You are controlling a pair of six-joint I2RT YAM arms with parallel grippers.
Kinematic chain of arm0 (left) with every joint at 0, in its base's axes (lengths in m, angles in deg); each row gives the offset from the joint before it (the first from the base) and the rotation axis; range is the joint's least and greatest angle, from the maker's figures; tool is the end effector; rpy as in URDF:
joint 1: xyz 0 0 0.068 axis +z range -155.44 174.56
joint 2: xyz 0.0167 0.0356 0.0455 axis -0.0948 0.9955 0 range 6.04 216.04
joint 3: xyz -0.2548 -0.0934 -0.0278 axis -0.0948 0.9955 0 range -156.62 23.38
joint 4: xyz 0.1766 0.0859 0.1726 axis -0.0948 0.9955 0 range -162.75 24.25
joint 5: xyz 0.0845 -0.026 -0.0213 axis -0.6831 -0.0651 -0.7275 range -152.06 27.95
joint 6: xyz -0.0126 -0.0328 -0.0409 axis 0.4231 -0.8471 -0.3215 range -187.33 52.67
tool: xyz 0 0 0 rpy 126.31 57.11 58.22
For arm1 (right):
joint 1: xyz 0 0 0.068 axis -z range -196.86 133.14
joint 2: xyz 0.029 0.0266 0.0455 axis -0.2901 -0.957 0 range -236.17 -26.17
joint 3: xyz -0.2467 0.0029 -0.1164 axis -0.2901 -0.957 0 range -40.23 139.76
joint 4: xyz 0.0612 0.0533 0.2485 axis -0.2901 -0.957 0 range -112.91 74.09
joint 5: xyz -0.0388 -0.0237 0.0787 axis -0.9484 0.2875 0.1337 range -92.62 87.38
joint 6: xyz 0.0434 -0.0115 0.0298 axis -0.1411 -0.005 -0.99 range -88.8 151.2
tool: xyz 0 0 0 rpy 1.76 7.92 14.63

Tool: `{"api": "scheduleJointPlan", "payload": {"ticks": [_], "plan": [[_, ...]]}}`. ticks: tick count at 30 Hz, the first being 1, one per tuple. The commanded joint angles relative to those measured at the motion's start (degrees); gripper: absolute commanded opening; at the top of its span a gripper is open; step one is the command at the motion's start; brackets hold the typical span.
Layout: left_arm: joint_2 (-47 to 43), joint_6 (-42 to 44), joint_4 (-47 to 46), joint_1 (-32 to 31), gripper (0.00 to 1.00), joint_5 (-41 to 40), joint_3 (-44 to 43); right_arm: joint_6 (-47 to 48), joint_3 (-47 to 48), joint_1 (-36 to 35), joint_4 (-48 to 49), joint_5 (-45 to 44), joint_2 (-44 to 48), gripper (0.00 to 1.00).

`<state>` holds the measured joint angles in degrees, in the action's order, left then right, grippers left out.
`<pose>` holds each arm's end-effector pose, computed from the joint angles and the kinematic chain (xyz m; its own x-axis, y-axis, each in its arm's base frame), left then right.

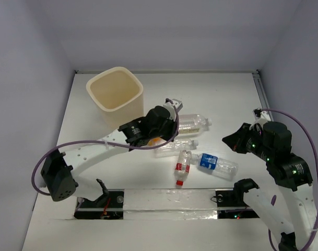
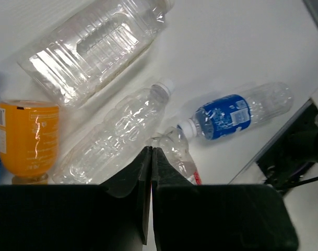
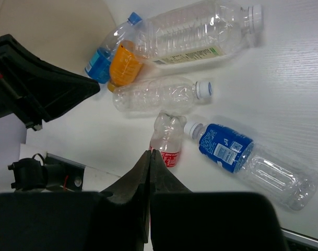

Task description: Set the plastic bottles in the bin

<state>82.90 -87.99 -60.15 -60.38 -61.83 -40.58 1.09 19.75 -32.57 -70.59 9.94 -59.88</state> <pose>0.1785 -0.2548 0.3272 -0.5210 0.1281 -0.8439 0.6805 0.6591 -0.3201 0.0838 0.0315 0.3706 -0.6210 0.3340 -0.7091 -0.1583 0.8326 0.5307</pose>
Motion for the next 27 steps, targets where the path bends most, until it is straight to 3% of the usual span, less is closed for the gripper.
{"api": "scheduleJointPlan", "payload": {"ticks": [1,4,7,8,12,14,15,19,23,27], "plan": [[1.97,6.77,-1.08,0.09,0.00,-2.69,-2.48,1.19,-0.83,0.32,0.18,1.33,0.58,0.00],[5.57,10.99,-1.61,0.09,0.08,-1.03,-3.27,0.75,-2.15,0.32,0.27,1.77,1.45,0.00],[7.95,13.63,-2.75,0.09,0.28,1.43,-3.27,0.23,-3.56,0.32,0.45,2.38,2.68,0.00],[8.91,13.98,-2.93,0.09,0.39,1.35,-3.36,0.05,-4.00,0.32,0.45,2.47,2.95,0.00],[12.69,16.62,-2.41,0.09,0.50,2.58,-5.02,-0.13,-5.40,0.32,0.36,3.35,4.01,0.02],[15.76,17.76,-0.92,0.09,0.51,4.16,-6.17,-0.04,-5.58,0.32,0.18,3.44,4.36,0.18],[16.65,17.94,-0.39,0.09,0.51,4.34,-6.43,0.05,-5.58,0.32,0.18,3.44,4.45,0.19],[18.32,17.77,0.15,0.09,0.52,3.20,-4.95,0.31,-5.84,0.32,-0.25,3.79,4.97,0.42],[19.99,17.94,-0.47,0.09,0.64,2.93,-4.41,0.23,-7.16,0.32,-0.26,4.93,5.50,0.53],[21.40,17.94,-0.47,0.09,0.67,3.72,-4.07,0.22,-7.69,0.32,-0.52,5.37,5.68,0.60]]}}
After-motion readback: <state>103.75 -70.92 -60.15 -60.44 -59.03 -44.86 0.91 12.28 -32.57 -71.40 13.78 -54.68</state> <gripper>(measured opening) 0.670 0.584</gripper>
